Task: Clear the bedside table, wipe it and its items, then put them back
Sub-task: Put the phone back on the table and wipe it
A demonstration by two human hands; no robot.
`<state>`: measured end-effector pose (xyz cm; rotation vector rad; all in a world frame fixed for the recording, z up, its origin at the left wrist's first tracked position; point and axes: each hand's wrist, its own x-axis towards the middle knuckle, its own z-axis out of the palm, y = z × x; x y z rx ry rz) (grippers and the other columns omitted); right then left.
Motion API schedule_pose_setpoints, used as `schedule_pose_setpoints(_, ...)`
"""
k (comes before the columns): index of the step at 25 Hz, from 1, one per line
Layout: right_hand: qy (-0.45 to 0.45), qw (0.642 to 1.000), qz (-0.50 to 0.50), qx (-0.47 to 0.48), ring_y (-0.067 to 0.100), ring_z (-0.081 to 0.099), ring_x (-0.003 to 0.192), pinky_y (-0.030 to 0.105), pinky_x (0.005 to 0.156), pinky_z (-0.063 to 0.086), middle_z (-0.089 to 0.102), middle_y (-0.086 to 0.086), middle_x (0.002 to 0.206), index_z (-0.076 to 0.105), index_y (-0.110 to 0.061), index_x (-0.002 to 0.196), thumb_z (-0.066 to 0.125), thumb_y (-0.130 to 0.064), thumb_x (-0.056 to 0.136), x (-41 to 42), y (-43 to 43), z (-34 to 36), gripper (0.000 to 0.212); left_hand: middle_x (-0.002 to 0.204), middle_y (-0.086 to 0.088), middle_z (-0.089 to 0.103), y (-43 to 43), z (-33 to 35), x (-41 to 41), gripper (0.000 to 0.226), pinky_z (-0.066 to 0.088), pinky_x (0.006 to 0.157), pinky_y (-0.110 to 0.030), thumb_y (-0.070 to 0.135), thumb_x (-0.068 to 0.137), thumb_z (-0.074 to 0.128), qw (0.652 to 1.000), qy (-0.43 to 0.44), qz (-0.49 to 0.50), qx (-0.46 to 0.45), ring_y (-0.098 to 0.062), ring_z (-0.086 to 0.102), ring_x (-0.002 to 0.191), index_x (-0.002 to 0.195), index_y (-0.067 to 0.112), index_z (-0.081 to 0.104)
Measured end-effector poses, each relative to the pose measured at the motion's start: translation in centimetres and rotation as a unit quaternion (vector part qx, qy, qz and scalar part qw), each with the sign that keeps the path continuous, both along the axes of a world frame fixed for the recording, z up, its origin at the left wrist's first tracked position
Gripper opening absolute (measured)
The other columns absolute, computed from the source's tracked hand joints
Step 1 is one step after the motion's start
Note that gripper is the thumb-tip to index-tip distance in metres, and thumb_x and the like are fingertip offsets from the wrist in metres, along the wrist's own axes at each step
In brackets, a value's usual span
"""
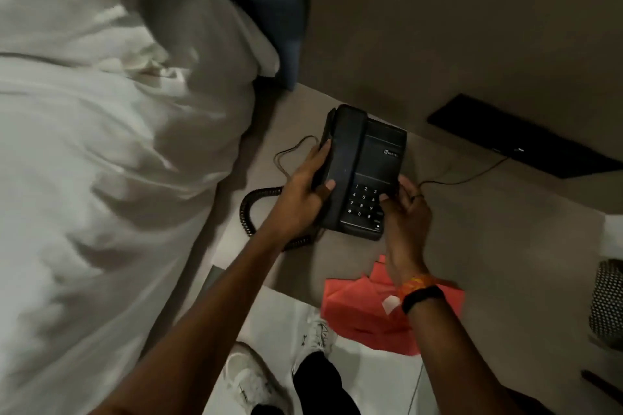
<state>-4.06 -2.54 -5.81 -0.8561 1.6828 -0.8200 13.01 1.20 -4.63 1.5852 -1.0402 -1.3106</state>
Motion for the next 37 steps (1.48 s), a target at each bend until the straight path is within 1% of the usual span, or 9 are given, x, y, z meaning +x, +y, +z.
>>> schedule_pose_setpoints(6, -0.003, 1.000, 0.019, 0.007, -0.008, 0.066, 0.092, 0.006, 0.078, 0.050, 0.063, 0.015, 0.121, 0.042, -0.002, 0.130, 0.050, 0.016, 0.094, 0.9, -2.1, -2.9, 0.042, 0.144, 0.017, 0.052, -2.0, -2.9, 0.7, 0.064, 0.046, 0.110, -0.031, 0.005, 0.103, 0.045, 0.997, 0.020, 0.016, 0.068, 0.002, 0.055, 0.128, 0.158, 0.032, 0.028)
schedule_pose_setpoints(12, 0.051, 0.998, 0.038, -0.022, 0.023, 0.065, 0.121, 0.048, 0.109, 0.049, 0.067, 0.010, 0.130, 0.042, -0.045, 0.119, 0.060, -0.010, 0.087, 4.7, -4.1, -3.4, 0.051, 0.153, 0.001, 0.049, -6.0, -2.8, 3.6, 0.060, 0.043, 0.115, -0.033, 0.000, 0.105, 0.045, 0.995, 0.008, 0.070, 0.073, -0.009, 0.053, 0.134, 0.159, 0.021, 0.030)
schedule_pose_setpoints(18, -0.011, 0.999, 0.044, -0.021, 0.020, 0.064, 0.123, 0.048, 0.107, 0.052, 0.066, 0.011, 0.132, 0.040, -0.018, 0.133, 0.059, 0.003, 0.092, 4.6, -3.9, -4.6, 0.050, 0.141, 0.013, 0.048, -5.7, -2.7, 4.1, 0.059, 0.047, 0.094, -0.006, 0.000, 0.106, 0.041, 0.997, -0.026, 0.038, 0.066, 0.022, 0.056, 0.110, 0.160, 0.018, 0.025)
schedule_pose_setpoints(22, -0.057, 0.991, 0.115, -0.022, 0.021, 0.054, 0.135, 0.035, 0.111, 0.049, 0.053, 0.017, 0.147, 0.035, -0.015, 0.143, 0.056, 0.006, 0.096, 3.3, -3.9, -4.2, 0.056, 0.157, 0.001, 0.041, -5.1, -3.2, 3.7, 0.056, 0.041, 0.118, -0.039, 0.013, 0.106, 0.046, 0.993, -0.104, 0.056, 0.019, -0.001, 0.044, 0.139, 0.159, 0.017, 0.029)
schedule_pose_setpoints(24, -0.035, 0.980, 0.195, -0.035, 0.011, 0.046, 0.137, 0.011, 0.106, 0.044, 0.045, 0.011, 0.155, 0.035, -0.016, 0.149, 0.057, 0.002, 0.097, 1.5, -3.5, -3.2, 0.059, 0.163, -0.008, 0.032, -3.6, -2.9, 2.6, 0.057, 0.029, 0.123, -0.049, 0.025, 0.104, 0.047, 0.975, -0.217, 0.043, -0.031, -0.019, 0.029, 0.151, 0.158, 0.015, 0.032)
schedule_pose_setpoints(26, 0.072, 0.952, 0.278, -0.102, 0.010, 0.043, 0.137, 0.003, 0.104, 0.038, 0.046, 0.007, 0.153, 0.046, -0.017, 0.146, 0.062, -0.003, 0.096, -1.6, -2.1, -1.8, 0.054, 0.162, -0.011, 0.031, -0.8, -2.2, 0.6, 0.056, 0.030, 0.122, -0.050, 0.025, 0.102, 0.049, 0.955, -0.289, -0.012, -0.071, -0.026, 0.027, 0.151, 0.155, 0.014, 0.037)
schedule_pose_setpoints(30, 0.259, 0.832, 0.423, -0.247, 0.023, 0.046, 0.136, 0.037, 0.118, 0.036, 0.054, 0.008, 0.143, 0.066, -0.015, 0.129, 0.065, -0.014, 0.095, -9.4, 4.2, -0.4, 0.034, 0.151, -0.009, 0.048, 7.6, -2.7, -5.4, 0.047, 0.036, 0.116, -0.048, 0.025, 0.099, 0.055, 0.909, -0.342, -0.184, -0.152, -0.026, 0.042, 0.143, 0.145, 0.016, 0.049)
schedule_pose_setpoints(35, 0.455, 0.651, 0.573, -0.203, 0.035, 0.043, 0.139, 0.064, 0.109, 0.035, 0.047, 0.009, 0.154, 0.048, -0.035, 0.147, 0.065, -0.040, 0.090, -17.7, 13.4, -3.8, 0.060, 0.141, -0.008, 0.057, 14.3, -7.3, -10.6, 0.048, 0.051, 0.100, -0.049, 0.028, 0.089, 0.067, 0.838, -0.381, -0.341, -0.190, -0.029, 0.053, 0.126, 0.134, 0.016, 0.060)
schedule_pose_setpoints(37, 0.500, 0.630, 0.558, -0.206, 0.035, 0.046, 0.132, 0.062, 0.108, 0.036, 0.049, 0.005, 0.149, 0.047, -0.036, 0.145, 0.072, -0.029, 0.084, -17.6, 14.4, -5.4, 0.066, 0.132, -0.006, 0.063, 13.8, -7.9, -11.2, 0.041, 0.051, 0.093, -0.042, 0.016, 0.086, 0.064, 0.843, -0.386, -0.322, -0.193, -0.027, 0.054, 0.116, 0.127, 0.018, 0.063)
